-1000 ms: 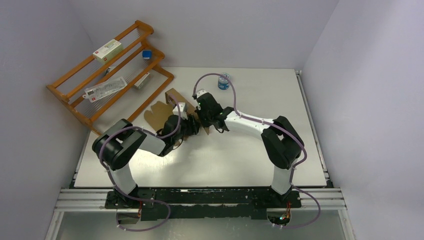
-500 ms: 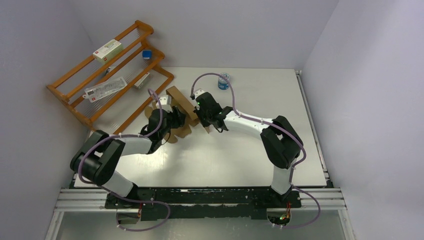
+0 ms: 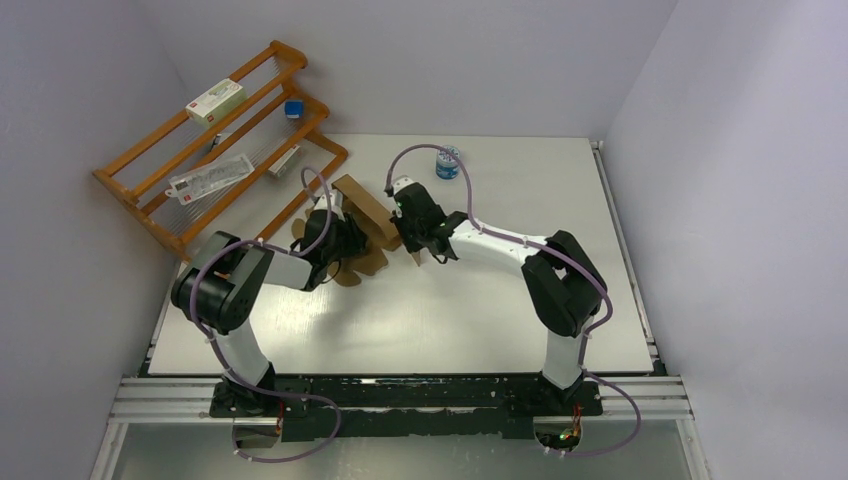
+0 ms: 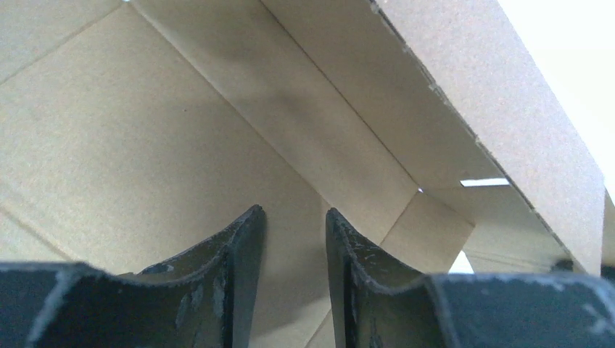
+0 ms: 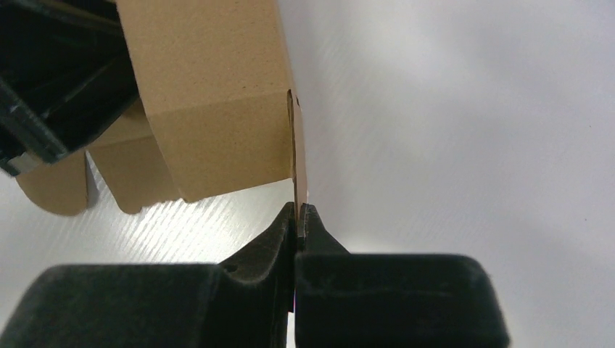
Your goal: Fold the paper box
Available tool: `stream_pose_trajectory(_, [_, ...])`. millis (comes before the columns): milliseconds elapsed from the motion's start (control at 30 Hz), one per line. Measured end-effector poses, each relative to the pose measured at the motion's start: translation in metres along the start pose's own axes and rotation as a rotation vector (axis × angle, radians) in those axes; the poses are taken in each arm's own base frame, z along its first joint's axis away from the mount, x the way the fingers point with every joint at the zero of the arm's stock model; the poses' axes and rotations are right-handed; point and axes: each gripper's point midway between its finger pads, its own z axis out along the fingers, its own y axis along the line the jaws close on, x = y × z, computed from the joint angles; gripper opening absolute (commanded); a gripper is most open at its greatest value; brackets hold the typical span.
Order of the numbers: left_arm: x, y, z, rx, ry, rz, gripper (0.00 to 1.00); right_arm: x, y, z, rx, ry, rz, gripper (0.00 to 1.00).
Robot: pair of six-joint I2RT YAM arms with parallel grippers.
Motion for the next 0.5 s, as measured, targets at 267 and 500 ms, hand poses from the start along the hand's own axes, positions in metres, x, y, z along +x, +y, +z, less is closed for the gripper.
stream_pose_trajectory(267, [0.017, -0.012, -0.015, 0.092, 0.038, -0.066, 0.4, -0.002, -0.018, 0.002, 0.034, -0.005, 0.105, 0.0])
stream_pose_trajectory(500, [0.042, -0.038, -0.033, 0.184, 0.082, -0.099, 0.4, -0.009, -0.029, 0.002, 0.058, -0.027, 0.158, 0.0])
